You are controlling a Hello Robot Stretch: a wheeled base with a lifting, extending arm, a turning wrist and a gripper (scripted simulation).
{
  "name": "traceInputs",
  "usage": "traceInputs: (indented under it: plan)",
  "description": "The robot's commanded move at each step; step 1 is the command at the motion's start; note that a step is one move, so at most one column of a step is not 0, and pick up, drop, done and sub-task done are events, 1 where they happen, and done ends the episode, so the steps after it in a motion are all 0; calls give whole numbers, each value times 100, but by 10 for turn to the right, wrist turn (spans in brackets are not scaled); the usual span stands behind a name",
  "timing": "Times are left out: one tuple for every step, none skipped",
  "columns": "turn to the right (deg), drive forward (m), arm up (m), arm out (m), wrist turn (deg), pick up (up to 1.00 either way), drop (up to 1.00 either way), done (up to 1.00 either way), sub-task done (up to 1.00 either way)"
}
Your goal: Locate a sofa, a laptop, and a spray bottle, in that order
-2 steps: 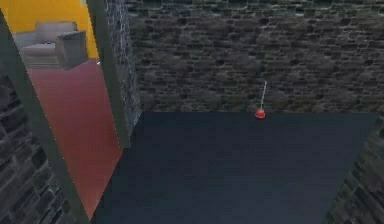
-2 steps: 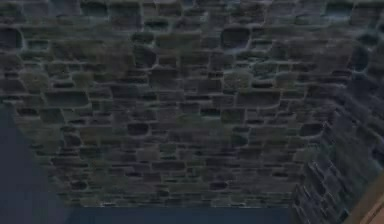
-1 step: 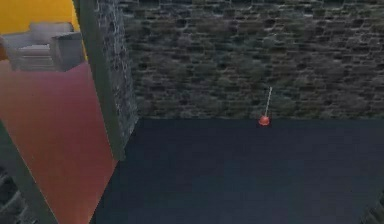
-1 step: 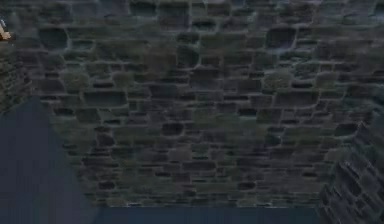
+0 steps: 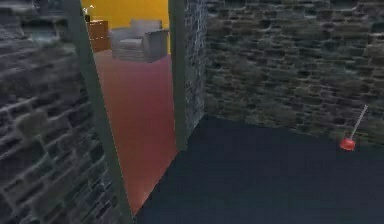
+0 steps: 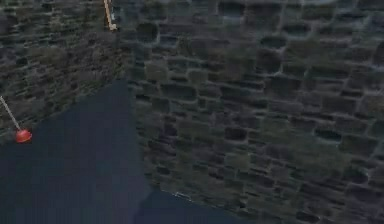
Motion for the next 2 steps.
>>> traceInputs:
  plan:
    - [0,85,0,0,0,0,0,0,0]
    - [210,0,0,0,0,0,0,0,0]
